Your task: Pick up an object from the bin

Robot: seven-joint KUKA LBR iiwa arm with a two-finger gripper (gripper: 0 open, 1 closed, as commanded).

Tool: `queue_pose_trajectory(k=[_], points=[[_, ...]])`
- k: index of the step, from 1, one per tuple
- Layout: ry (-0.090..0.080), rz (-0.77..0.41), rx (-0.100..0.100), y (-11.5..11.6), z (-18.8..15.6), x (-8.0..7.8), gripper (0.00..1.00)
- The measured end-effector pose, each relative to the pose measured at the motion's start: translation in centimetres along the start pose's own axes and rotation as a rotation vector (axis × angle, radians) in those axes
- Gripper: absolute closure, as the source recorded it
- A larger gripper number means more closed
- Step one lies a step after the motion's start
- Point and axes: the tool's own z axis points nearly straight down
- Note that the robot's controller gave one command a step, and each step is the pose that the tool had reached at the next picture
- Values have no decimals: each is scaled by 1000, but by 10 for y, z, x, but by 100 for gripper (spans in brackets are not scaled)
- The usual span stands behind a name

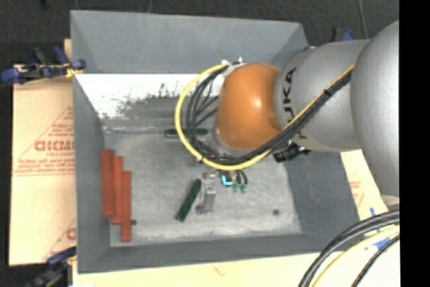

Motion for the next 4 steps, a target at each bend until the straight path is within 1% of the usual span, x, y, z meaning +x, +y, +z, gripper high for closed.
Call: queue_pose_trajectory(k=[1,2,3,4], points=[[-4,-420,1,28,60,1,0],[-4,-568,3,22,28,17,0],[-9,-616,4,11,29,5,0],[-4,-796,3,26,59,-1,0]])
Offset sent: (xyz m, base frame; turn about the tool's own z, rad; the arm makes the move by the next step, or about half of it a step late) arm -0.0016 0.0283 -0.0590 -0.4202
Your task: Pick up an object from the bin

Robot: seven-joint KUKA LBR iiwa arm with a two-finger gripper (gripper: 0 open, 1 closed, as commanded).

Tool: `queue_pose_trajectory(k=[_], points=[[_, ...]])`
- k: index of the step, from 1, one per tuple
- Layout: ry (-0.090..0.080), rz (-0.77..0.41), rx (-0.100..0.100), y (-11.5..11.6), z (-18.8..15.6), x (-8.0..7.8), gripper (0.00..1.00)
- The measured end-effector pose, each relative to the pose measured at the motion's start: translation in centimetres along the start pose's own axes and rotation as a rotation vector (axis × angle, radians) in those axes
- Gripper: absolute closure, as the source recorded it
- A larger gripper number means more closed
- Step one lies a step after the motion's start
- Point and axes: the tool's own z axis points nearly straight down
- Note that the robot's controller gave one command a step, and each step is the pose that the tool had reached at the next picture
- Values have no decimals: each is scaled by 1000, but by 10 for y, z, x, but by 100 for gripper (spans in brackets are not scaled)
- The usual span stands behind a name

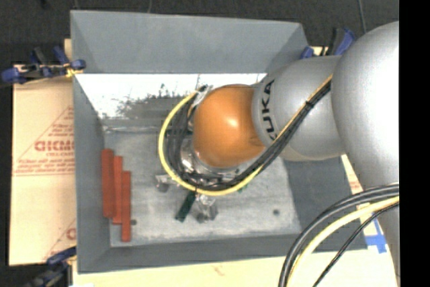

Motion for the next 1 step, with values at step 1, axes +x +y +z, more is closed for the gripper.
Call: queue_pose_trajectory(k=[1], points=[[-2,6,0,-1,-1,0,0]])
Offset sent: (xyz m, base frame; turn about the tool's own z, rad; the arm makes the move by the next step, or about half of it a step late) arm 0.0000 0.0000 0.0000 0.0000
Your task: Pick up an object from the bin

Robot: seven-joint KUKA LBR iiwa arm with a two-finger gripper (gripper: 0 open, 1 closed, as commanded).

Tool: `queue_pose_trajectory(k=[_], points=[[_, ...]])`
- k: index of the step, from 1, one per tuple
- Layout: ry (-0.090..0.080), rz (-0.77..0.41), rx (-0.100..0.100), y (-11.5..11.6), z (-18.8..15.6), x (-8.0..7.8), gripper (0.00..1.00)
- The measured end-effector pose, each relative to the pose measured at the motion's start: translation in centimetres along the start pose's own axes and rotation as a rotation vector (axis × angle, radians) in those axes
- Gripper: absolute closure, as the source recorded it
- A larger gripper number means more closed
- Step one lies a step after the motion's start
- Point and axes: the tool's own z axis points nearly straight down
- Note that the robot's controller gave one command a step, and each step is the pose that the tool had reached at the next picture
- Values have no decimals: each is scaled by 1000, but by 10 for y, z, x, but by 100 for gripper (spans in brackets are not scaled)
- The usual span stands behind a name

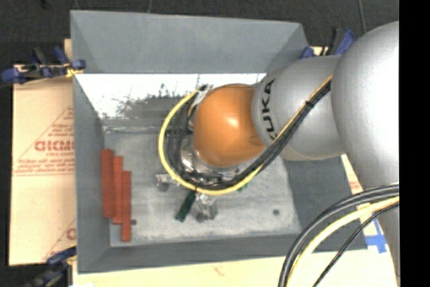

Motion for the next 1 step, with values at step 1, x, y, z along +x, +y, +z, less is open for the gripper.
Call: queue_pose_trajectory(k=[1], points=[[-1,2,0,0,-1,-1,100]])
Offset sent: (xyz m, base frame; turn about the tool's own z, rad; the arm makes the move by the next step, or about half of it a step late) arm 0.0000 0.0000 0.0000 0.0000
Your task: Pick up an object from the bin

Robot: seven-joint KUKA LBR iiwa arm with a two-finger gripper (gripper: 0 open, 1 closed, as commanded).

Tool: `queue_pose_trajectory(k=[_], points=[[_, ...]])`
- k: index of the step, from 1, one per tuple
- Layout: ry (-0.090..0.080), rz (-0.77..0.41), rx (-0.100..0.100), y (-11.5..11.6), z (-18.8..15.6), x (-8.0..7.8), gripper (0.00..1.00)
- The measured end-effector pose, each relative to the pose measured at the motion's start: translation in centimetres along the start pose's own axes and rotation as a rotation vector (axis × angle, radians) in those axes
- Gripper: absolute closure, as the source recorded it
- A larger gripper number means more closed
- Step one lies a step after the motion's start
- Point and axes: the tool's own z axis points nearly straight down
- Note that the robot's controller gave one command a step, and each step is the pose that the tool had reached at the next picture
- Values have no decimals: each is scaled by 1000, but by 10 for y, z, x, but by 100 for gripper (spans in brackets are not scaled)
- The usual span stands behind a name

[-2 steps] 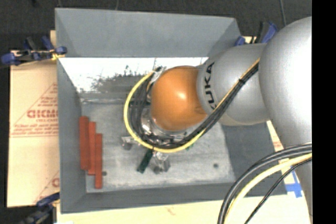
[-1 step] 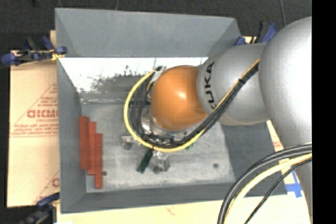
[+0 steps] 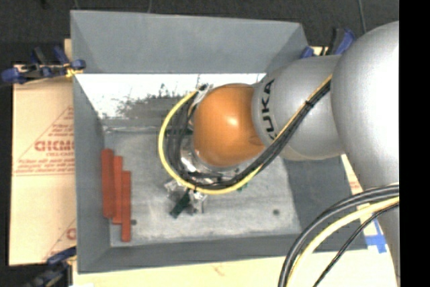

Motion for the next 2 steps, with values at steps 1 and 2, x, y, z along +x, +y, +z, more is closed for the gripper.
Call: queue_pose_trajectory(k=[1,2], points=[[-2,9,4,-2,-31,-1,100],[-6,13,7,-4,-131,-3,100]])
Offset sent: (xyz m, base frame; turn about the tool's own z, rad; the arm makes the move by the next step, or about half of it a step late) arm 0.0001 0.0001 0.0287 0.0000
